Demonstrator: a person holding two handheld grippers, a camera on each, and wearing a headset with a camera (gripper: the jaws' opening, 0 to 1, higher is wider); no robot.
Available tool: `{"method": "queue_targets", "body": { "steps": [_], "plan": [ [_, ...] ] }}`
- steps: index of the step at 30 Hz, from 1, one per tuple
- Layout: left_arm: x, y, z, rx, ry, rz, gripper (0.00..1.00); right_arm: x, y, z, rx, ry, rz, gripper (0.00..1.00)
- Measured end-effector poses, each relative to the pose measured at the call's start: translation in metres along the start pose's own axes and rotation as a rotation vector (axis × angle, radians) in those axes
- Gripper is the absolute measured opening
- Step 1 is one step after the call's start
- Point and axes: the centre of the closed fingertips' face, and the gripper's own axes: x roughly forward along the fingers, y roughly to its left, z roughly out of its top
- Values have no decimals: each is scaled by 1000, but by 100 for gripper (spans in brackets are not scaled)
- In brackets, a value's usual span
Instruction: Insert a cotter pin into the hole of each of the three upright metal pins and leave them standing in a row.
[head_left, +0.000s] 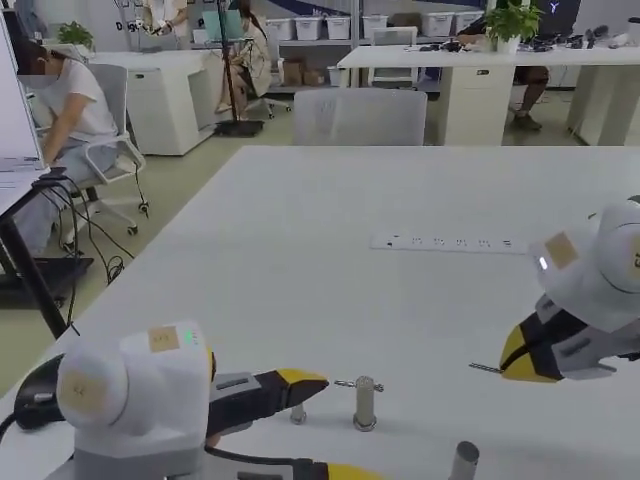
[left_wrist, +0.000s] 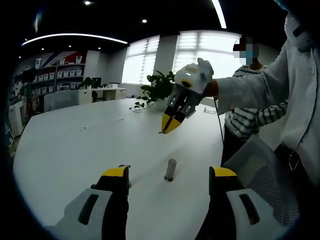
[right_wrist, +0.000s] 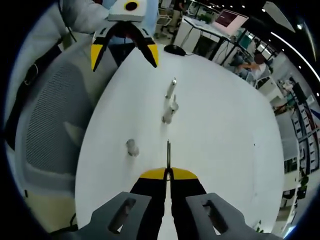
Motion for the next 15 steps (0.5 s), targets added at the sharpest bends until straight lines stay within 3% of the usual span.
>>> {"method": "queue_targets", "body": {
  "steps": [9,15],
  "plan": [
    [17,-6,5,-26,-2,1,58,-5,12,32,-75,-60,-82,3],
    [25,-9,6,-57,-4,7,54,-4,21,42,-109,-82,-134,3]
  ]
}}
